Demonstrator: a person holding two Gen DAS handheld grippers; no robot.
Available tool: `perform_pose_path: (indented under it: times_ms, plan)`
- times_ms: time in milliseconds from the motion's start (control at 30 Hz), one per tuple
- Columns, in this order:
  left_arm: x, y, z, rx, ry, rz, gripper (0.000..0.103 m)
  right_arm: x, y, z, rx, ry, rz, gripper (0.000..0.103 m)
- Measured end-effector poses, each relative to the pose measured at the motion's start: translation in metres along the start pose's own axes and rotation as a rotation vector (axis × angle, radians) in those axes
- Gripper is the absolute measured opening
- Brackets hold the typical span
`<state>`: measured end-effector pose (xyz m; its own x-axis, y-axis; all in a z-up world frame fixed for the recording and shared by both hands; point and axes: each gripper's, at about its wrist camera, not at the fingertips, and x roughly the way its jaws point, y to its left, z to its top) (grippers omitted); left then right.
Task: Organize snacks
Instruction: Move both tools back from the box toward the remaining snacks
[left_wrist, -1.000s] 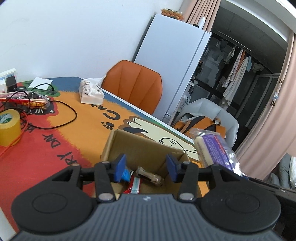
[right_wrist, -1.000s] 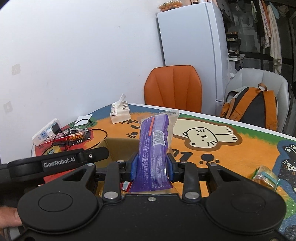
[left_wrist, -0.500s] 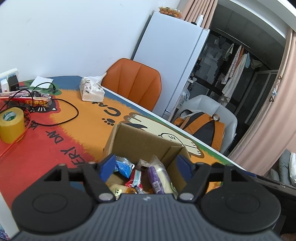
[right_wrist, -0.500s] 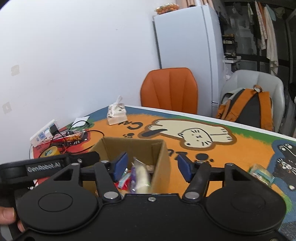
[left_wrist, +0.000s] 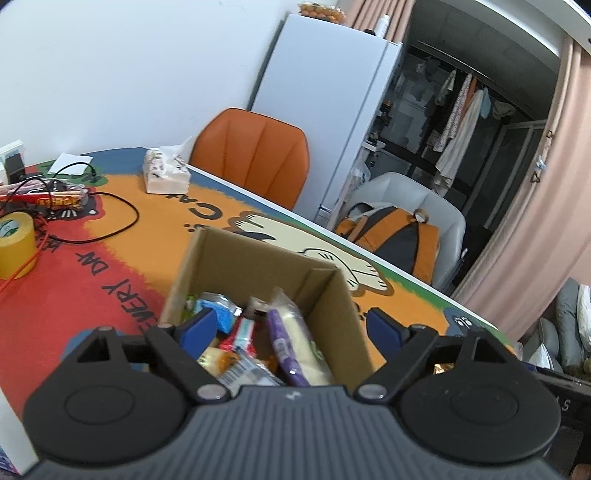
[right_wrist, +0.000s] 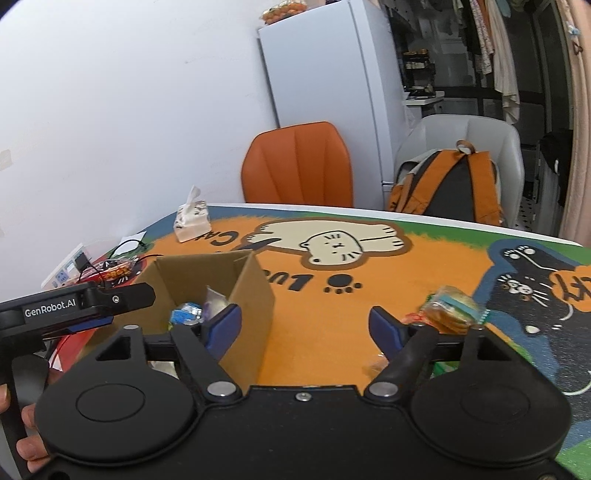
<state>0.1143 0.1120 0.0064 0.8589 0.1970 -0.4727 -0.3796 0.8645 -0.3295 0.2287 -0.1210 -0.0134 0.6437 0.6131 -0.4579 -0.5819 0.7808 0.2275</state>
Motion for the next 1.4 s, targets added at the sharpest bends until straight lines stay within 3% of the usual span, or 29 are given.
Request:
perform_pose_path:
  times_ms: [200,533,800,1400]
  plan:
    - [0.000,-0.020,-0.007,0.023,0.008,-0.029,0.088,-0.012,-0.019,-0.005,0.017,-0.022,-0.040,0.093]
    - [0.004,-0.053,-0.019,0.071,0.023,-0.080,0.088,-0.030,-0.055,-0.013,0.098,-0.054,-0.166,0.096]
    - [0.006,-0.079,-0.029,0.116,0.035,-0.130,0.088,-0.041,-0.072,-0.016,0.099,-0.073,-0.185,0.097]
    - [0.024,-0.123,-0.057,0.175,0.092,-0.183,0.088,-0.044,-0.127,-0.033,0.211,-0.003,-0.260,0.097]
